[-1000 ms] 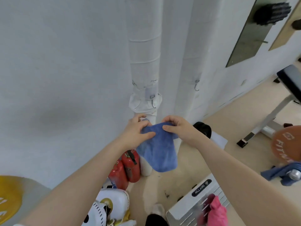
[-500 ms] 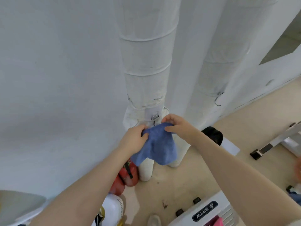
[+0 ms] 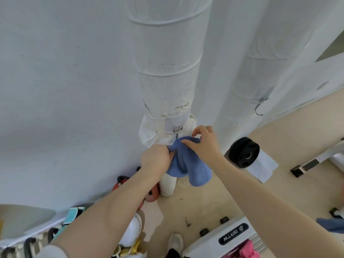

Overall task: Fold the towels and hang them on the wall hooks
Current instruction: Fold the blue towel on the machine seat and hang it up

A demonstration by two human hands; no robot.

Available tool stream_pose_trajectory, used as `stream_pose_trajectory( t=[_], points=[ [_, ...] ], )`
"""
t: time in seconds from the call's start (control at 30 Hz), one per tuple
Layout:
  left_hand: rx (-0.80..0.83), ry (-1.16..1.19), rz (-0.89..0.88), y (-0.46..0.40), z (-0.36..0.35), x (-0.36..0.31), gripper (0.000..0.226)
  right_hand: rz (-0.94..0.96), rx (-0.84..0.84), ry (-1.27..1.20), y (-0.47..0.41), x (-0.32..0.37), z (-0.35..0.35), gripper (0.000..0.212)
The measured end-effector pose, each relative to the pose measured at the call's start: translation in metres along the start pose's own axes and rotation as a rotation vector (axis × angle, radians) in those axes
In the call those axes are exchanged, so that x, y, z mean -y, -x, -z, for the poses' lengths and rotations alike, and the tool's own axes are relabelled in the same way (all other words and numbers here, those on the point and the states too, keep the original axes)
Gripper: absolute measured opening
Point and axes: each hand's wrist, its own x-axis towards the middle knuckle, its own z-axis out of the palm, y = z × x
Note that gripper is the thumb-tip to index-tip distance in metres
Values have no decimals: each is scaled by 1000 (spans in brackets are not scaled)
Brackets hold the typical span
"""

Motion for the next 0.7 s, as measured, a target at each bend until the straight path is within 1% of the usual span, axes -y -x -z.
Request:
stream_pose_trajectory(
  t=[0.03,0.13,0.17,0.23,0.27,0.3,0.37,0.47,0.57,0.6,0.63,0.7],
  points=[
    [18,14,16,-3,0,-3,37,-53,19,-26,2,-1,-2,22],
    [137,97,31,-5,-1,-12,33,-232,240,-147,14,0,-9,28],
    [182,129,-5,-2,-2,-11,32,-289,295,-230,18,-2,-10,31],
    [256,167,-113,5,-4,-5,28,-370,342,-408,27,-1,-7,31],
    [280,182,-156,9,-6,1,26,-392,338,-442,29,1,-6,31],
    [293,218,-178,13,-6,5,25,-393,333,-427,30,2,-6,33],
    [294,270,-206,26,-3,8,23,-350,283,-266,35,8,-7,40],
    [281,282,-258,47,5,5,20,-297,185,-198,51,13,-10,47],
    [211,299,-241,63,8,11,15,-298,121,-153,72,10,-11,56],
    [183,338,-228,67,7,17,16,-281,90,-153,81,10,-11,57],
    [155,370,-226,73,6,22,22,-261,56,-158,91,11,-11,57],
    [141,411,-232,87,4,31,31,-220,2,-179,115,13,-11,53]
  ],
)
